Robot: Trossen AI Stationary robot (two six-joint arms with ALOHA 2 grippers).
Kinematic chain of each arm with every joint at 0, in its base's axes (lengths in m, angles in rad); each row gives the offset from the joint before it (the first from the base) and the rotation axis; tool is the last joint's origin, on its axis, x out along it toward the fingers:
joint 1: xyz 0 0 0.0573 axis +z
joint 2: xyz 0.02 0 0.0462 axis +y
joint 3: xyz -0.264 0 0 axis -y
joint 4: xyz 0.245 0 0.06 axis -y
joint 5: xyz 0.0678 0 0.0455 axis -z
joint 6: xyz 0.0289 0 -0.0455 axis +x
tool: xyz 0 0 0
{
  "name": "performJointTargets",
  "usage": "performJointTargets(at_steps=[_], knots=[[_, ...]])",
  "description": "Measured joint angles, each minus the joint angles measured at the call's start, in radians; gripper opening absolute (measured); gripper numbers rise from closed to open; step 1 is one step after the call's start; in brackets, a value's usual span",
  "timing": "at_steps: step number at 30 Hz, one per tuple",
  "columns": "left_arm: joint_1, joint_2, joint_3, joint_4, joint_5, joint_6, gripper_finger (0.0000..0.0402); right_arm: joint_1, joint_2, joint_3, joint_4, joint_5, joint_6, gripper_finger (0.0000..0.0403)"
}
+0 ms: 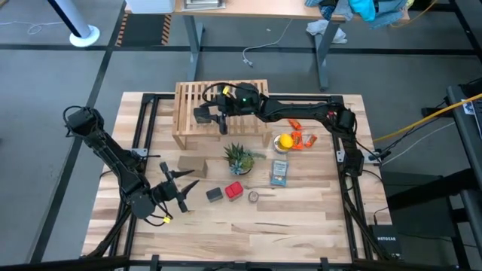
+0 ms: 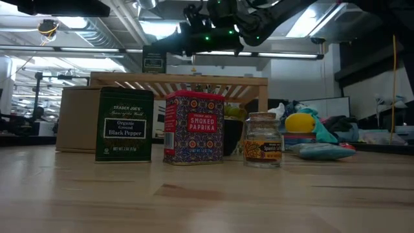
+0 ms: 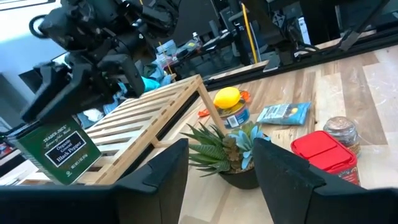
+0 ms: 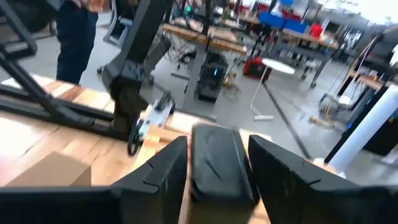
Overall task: Shelf spices
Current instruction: Put the right green seasoning can on the shelf, then put the green can on the shelf
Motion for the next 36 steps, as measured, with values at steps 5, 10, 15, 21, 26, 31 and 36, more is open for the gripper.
performJointTargets(at_steps=[5,10,15,21,26,31,36], knots=[[-0.001,0.0,0.0,-0.002,0.0,-0.005,0.0172,0.0,0.0,0.008,0.032,0.0,0.002,0.0178],[-0.001,0.0,-0.001,-0.037,0.0,-0.042,0.0172,0.0,0.0,0.045,-0.006,-0.001,0.005,0.0178],[-0.001,0.0,-0.001,-0.112,0.0,-0.119,0.0172,0.002,-0.001,0.126,-0.135,-0.014,0.007,0.0179],[-0.004,0.0,-0.001,-0.19,0.0,-0.209,0.0172,0.02,-0.056,0.235,-0.52,-0.183,0.0,0.0179],[-0.026,0.0,-0.001,-0.275,0.0,-0.31,0.0172,0.086,-0.166,0.244,-0.765,-0.124,-0.058,0.0179],[-0.048,0.0,-0.001,-0.347,0.001,-0.406,0.0172,0.192,-0.239,0.244,-0.953,0.013,-0.074,0.0179],[-0.052,0.0,-0.001,-0.363,0.073,-0.476,0.0172,0.309,-0.245,0.229,-1.108,0.168,-0.044,0.0179]])
